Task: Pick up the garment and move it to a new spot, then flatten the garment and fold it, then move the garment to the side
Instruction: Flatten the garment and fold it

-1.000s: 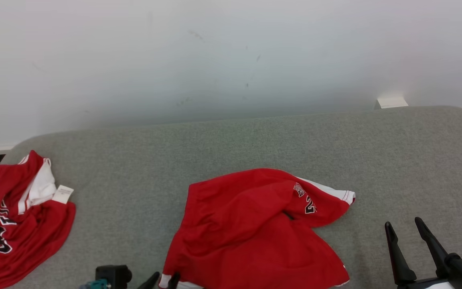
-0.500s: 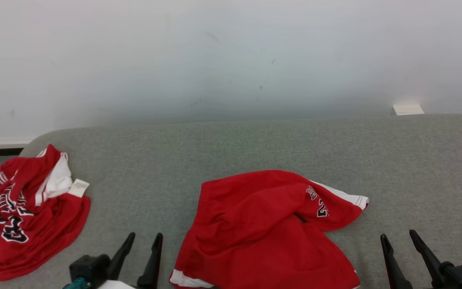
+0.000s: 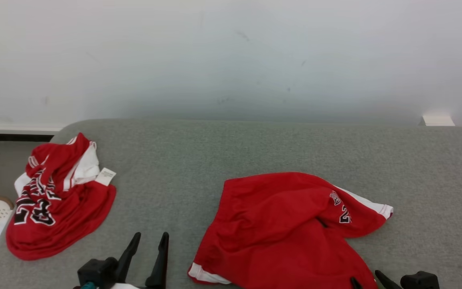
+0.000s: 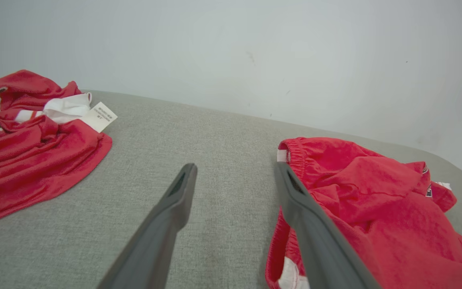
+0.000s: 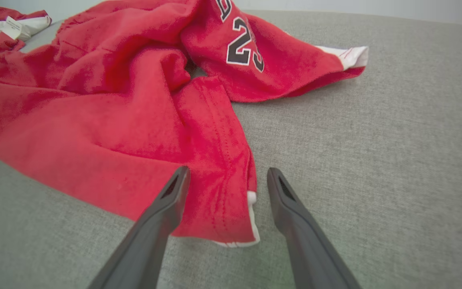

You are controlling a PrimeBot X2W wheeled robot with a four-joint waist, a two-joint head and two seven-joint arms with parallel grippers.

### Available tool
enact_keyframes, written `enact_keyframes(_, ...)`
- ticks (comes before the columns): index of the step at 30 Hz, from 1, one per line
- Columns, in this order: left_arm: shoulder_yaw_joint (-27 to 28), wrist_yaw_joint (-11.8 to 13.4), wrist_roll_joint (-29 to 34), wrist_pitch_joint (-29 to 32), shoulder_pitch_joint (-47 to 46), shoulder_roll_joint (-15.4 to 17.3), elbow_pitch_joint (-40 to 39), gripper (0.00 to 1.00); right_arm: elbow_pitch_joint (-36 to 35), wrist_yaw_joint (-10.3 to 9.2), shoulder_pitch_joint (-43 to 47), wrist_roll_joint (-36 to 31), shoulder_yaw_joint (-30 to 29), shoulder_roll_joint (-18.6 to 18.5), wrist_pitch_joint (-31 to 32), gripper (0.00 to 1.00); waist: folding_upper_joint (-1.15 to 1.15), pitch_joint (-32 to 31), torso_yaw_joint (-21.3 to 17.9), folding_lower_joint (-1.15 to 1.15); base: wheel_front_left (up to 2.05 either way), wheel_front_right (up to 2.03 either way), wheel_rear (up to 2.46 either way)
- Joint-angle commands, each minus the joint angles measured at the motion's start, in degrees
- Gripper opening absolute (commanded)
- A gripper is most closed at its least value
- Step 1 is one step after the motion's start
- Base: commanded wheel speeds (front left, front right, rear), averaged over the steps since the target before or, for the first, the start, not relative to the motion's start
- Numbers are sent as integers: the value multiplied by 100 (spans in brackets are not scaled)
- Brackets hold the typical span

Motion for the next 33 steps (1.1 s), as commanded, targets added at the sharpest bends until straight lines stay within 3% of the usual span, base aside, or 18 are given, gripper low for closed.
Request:
enact_keyframes(1, 25, -27, 31, -21, -11, -15, 16, 100, 122, -12, -96, 78, 51, -9, 96, 100, 0, -11, 83, 0, 0, 0, 0)
enact_keyframes(5, 73, -73, 105, -15, 12, -54, 10, 100, 376, -13, -228, 212, 147, 32, 240, 98, 0, -27, 241, 0, 0, 0, 0)
enact_keyframes(6, 88, -74, 118, -15, 32, -62, 12, 100, 421, -13, -236, 228, 157, 32, 238, 84, 0, -29, 272, 0, 0, 0, 0)
enact_keyframes(7, 103, -78, 133, -15, 52, -66, 14, 100, 452, -13, -253, 237, 167, 32, 226, 53, 0, -32, 294, 0, 0, 0, 0)
enact_keyframes(9, 133, -92, 157, -16, 70, -79, 19, 100, 508, -13, -292, 244, 178, 30, 178, 36, 0, -35, 326, 0, 0, 0, 0)
enact_keyframes(11, 150, -117, 171, -16, 83, -91, 25, 100, 565, -13, -302, 253, 191, 34, 137, 6, 0, -33, 350, 0, 0, 0, 0)
enact_keyframes(12, 157, -126, 187, -16, 86, -100, 27, 100, 586, -13, -305, 248, 190, 37, 96, 0, 0, -31, 362, 0, 0, 0, 0)
enact_keyframes(24, 224, -215, 308, -17, 45, -170, 93, 100, 527, -13, -648, 761, -109, 86, 25, 0, 0, 7, 382, 0, 0, 0, 0)
enact_keyframes(28, 215, -240, 342, -17, -13, -207, 122, 100, 815, -13, -917, 876, -183, 19, 198, 0, 0, 57, 425, 0, 0, 0, 0)
enact_keyframes(29, 215, -246, 334, -17, -19, -214, 138, 100, 927, -13, -964, 814, -179, 15, 269, 12, 0, 62, 439, 0, 0, 0, 0)
enact_keyframes(30, 217, -252, 339, -17, -28, -223, 149, 100, 1030, -13, -1024, 765, -200, 17, 314, 44, 0, 70, 451, 0, 0, 0, 0)
enact_keyframes(31, 223, -262, 344, -17, -39, -229, 160, 100, 1114, -13, -1078, 760, -237, 53, 337, 98, 0, 75, 458, 0, 0, 0, 0)
enact_keyframes(33, 252, -269, 350, -17, -44, -238, 172, 100, 1202, -13, -1136, 747, -259, 107, 339, 100, 0, 66, 451, 0, 0, 0, 0)
